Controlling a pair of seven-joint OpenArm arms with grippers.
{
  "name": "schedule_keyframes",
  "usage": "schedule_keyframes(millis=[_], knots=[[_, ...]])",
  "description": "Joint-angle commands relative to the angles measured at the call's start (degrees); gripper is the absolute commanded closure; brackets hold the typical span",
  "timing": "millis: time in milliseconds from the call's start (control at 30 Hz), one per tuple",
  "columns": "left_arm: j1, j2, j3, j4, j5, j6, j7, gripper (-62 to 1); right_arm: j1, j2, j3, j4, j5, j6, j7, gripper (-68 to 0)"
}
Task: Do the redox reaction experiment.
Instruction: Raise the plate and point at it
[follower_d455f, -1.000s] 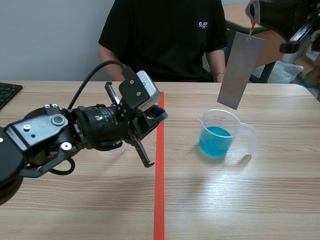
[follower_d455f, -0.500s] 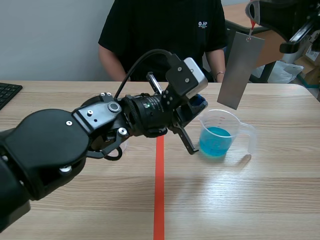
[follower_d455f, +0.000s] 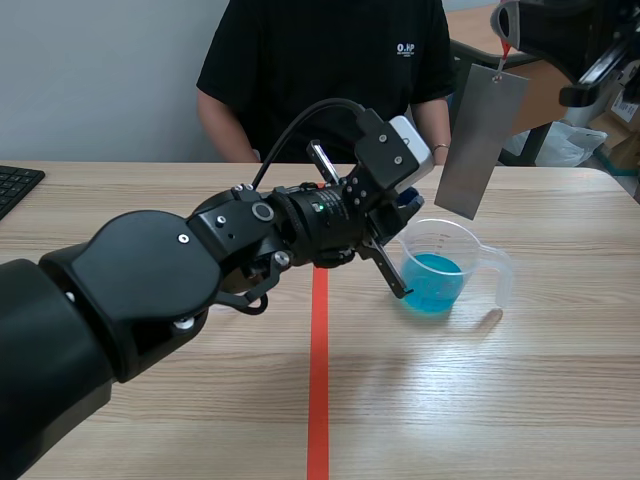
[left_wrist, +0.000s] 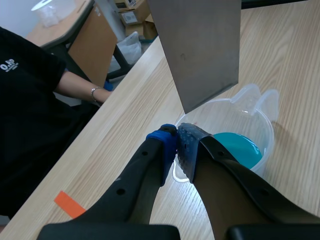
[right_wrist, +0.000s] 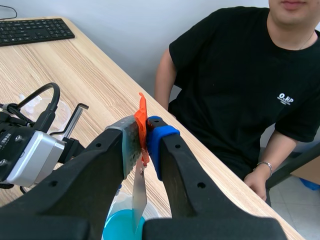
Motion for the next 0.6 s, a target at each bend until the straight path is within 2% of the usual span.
schedule_keyframes(millis=[0, 167, 267, 333, 567], knots=[[-1.1, 0.9, -0.2, 0.9, -0.3, 0.4, -0.8, -4.7, 0.9, 0.9, 0.5, 0.9, 0.7, 0.3, 0.7, -1.5], [-1.1, 1.0, -0.2, 0.4, 0.2, 0.5, -0.9, -4.7, 0.9, 0.9, 0.5, 0.9, 0.7, 0.3, 0.7, -1.5], [-1.1, 1.2, -0.2, -0.3, 2.0, 0.6, -0.8, -4.7, 0.9, 0.9, 0.5, 0.9, 0.7, 0.3, 0.6, -1.5], [-1.1, 1.2, -0.2, -0.7, 2.0, 1.6, -0.8, -4.7, 0.9, 0.9, 0.5, 0.9, 0.7, 0.3, 0.7, -1.5], [-1.1, 1.3, -0.2, -0.8, 2.0, 1.8, -1.3, -4.7, 0.9, 0.9, 0.5, 0.9, 0.7, 0.3, 0.7, -1.5]])
